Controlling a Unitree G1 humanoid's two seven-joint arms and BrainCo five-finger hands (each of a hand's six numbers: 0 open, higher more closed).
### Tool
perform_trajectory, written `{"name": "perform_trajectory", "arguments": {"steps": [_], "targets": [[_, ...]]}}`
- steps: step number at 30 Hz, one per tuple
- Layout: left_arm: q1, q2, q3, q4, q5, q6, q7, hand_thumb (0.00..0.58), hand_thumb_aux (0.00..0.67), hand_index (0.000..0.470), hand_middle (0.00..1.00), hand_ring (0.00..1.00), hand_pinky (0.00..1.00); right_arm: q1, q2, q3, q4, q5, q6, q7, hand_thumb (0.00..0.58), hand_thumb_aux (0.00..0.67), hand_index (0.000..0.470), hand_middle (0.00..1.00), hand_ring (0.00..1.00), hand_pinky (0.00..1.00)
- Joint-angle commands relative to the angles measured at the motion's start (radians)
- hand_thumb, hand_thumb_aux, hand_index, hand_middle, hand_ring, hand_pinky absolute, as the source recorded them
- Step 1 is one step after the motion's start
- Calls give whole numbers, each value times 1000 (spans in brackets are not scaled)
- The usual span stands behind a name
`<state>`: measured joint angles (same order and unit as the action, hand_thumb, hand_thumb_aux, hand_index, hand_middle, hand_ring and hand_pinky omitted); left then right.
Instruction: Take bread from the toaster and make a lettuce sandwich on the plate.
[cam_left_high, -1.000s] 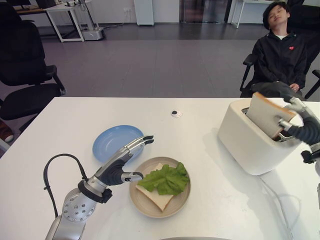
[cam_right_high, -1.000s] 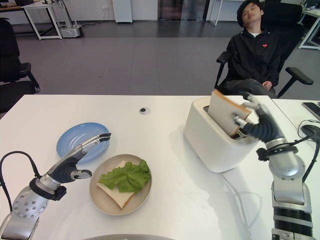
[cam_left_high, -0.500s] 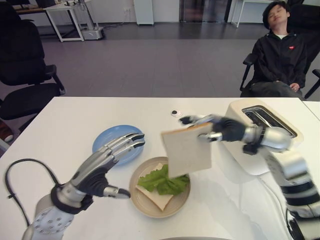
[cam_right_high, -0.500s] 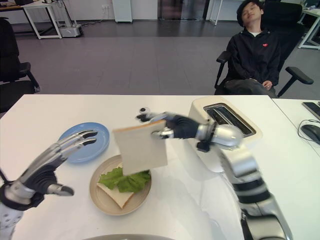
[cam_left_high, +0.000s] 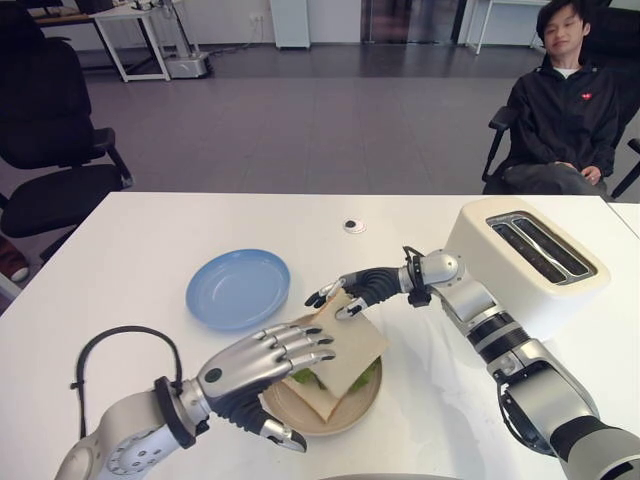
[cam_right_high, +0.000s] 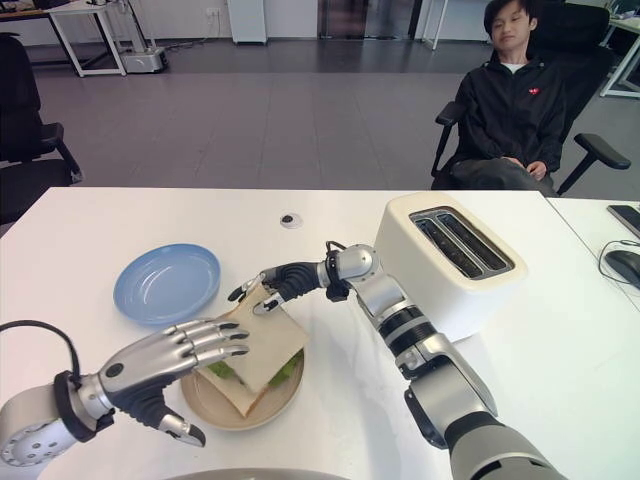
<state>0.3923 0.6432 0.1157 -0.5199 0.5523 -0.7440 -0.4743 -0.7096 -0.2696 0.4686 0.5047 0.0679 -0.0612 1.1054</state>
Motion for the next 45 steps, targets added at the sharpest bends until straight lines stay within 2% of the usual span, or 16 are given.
{"name": "perform_trajectory", "arguments": {"steps": [1,8,11,14,17,20,25,28,30,35,41,45], "targets": [[-1,8,-53,-25,71,20,-25,0,0,0,0,0,0,-13,27,18,37,-64,-51,-18,580,670,470,0,0,0],[9,26,-39,-29,124,52,-12,0,0,0,0,0,0,1,50,46,85,-182,-149,-98,580,670,470,0,0,0],[20,46,47,-85,82,71,-10,0,0,0,0,0,0,11,50,27,62,-163,-117,-84,580,670,470,0,0,0],[55,60,194,-167,-44,96,-5,0,0,0,0,0,0,19,33,-5,22,-123,-64,-50,580,670,470,0,0,0],[91,58,280,-210,-183,98,-2,0,0,0,0,0,0,34,7,-47,-54,-68,19,0,580,670,470,0,0,0],[106,55,291,-197,-233,89,-7,0,0,0,0,0,0,57,-17,-87,-155,7,139,52,580,670,470,0,0,0],[105,46,298,-168,-323,68,2,0,0,0,0,0,0,52,-19,-165,-280,153,395,83,580,670,470,0,0,0],[103,44,298,-154,-336,56,-1,0,0,0,0,0,0,60,25,-187,-315,151,484,-36,580,670,470,0,0,0],[100,42,308,-148,-335,48,0,0,0,0,0,0,0,107,60,-177,-379,117,529,-158,580,670,470,0,0,0],[107,32,341,-144,-332,35,2,0,0,0,0,0,0,250,87,-106,-539,44,560,-335,580,670,470,0,0,0],[119,17,305,-142,-237,33,-14,0,0,0,0,0,0,325,78,-75,-630,13,583,-416,580,670,470,0,0,0],[120,5,157,-167,-91,47,-62,0,0,0,0,0,0,343,56,-45,-621,-16,548,-430,580,670,470,0,0,0]]}}
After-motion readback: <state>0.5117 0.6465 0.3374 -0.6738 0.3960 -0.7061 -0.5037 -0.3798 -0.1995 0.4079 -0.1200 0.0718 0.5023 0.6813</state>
